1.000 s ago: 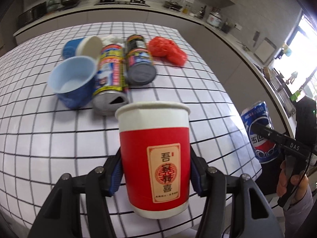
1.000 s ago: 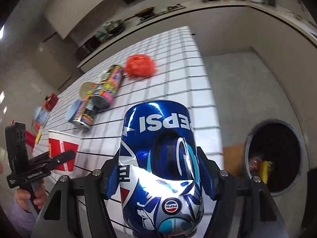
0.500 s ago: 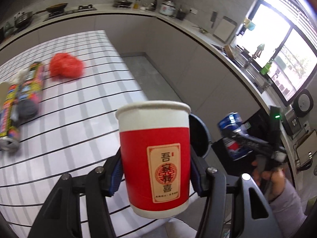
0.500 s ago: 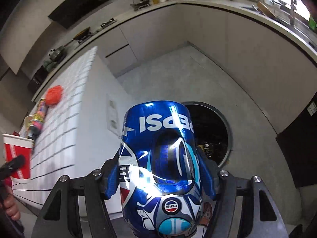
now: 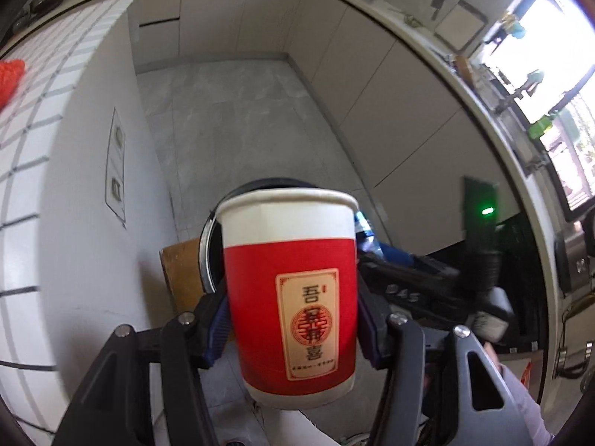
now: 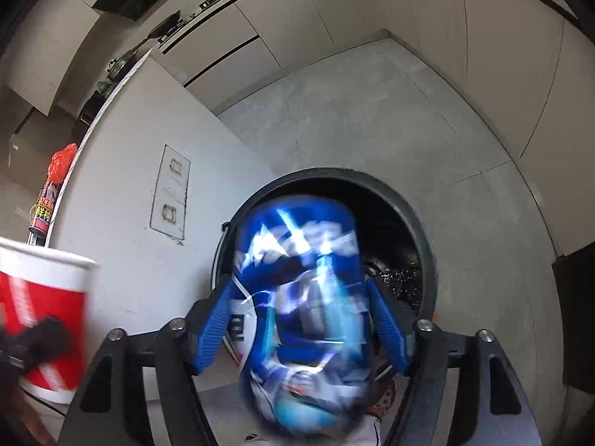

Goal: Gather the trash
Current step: 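Carry cup and can over the black bin and open both tools to drop them, then move both tools back over the island toward the blue cup and red bag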

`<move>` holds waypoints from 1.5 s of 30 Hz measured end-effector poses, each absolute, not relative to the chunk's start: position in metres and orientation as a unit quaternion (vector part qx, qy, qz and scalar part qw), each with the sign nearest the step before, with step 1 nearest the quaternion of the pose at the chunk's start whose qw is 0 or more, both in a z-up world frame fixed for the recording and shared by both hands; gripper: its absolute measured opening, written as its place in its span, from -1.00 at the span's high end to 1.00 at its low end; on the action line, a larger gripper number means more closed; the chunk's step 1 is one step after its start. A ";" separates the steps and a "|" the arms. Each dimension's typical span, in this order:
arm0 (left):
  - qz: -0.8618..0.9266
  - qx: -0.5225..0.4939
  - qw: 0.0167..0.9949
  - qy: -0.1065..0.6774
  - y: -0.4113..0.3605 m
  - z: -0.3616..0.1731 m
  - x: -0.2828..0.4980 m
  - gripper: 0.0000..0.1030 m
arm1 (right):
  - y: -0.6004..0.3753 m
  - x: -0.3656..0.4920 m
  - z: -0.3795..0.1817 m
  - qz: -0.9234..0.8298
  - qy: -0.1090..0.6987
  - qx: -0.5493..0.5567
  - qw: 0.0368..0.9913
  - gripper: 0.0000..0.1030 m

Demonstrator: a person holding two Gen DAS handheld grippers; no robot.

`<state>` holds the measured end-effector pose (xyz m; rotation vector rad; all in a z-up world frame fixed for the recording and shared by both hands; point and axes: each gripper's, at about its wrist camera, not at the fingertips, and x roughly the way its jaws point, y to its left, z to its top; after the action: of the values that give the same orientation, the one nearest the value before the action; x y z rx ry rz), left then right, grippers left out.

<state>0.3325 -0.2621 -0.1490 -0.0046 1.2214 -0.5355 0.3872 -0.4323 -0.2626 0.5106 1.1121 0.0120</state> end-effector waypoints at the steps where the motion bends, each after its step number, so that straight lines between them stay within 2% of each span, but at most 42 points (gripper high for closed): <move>1: -0.240 -0.001 0.784 0.573 -0.266 -0.159 0.335 -0.15 | -0.435 0.390 -0.264 0.006 0.521 0.240 0.819 -0.51; 9: -0.200 0.042 0.766 0.609 -0.295 -0.200 0.346 -0.25 | -0.471 0.362 -0.238 0.002 0.491 0.252 0.834 -0.52; 11: -0.182 0.060 0.764 0.616 -0.300 -0.201 0.347 -0.39 | -0.475 0.351 -0.226 -0.001 0.482 0.250 0.840 -0.52; 13: -0.175 0.060 0.767 0.614 -0.301 -0.197 0.345 -0.51 | -0.480 0.347 -0.216 -0.003 0.475 0.246 0.845 -0.52; 22: -0.199 0.031 0.793 0.576 -0.275 -0.133 0.328 -0.52 | -0.464 0.331 -0.174 0.004 0.446 0.226 0.866 -0.52; 29: -0.193 0.001 0.823 0.534 -0.198 -0.070 0.322 -0.52 | -0.403 0.339 -0.128 0.045 0.419 0.212 0.882 -0.52; 33: -0.161 -0.013 0.845 0.509 -0.129 -0.046 0.320 -0.52 | -0.351 0.348 -0.099 0.077 0.407 0.191 0.890 -0.52; 39: -0.089 -0.030 0.866 0.491 -0.006 -0.036 0.324 -0.52 | -0.256 0.365 -0.067 0.115 0.389 0.176 0.897 -0.52; 45: -0.023 -0.040 0.877 0.479 0.105 -0.040 0.333 -0.52 | -0.166 0.381 -0.060 0.137 0.384 0.171 0.897 -0.52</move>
<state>0.3330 0.1050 -0.0396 -0.0833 0.9987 -0.0489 0.3807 -0.1661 -0.0602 0.3542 0.7950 0.2838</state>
